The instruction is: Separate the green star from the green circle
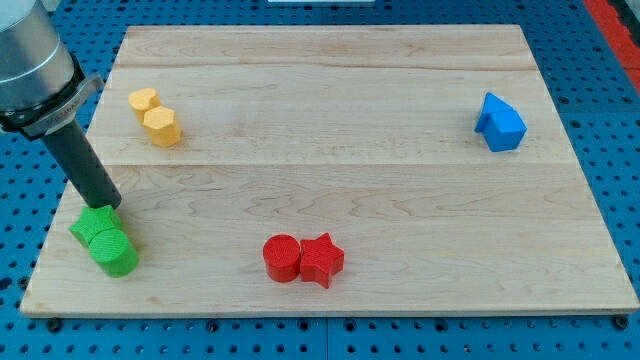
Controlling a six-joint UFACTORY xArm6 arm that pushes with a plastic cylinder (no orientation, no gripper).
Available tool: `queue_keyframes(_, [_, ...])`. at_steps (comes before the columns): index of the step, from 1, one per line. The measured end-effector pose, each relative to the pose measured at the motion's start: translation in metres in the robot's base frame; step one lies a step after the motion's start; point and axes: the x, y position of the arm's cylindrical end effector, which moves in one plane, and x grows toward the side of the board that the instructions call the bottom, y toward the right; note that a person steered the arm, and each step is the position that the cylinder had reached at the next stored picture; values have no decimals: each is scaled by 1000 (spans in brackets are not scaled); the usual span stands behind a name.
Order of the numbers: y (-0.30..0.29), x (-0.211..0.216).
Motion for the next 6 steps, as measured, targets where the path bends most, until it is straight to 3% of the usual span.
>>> queue_keyframes(2, [-54, -8])
queue_keyframes(3, [-63, 53])
queue_keyframes(4, [-19, 51])
queue_keyframes(5, [49, 2])
queue_keyframes(6, [110, -10])
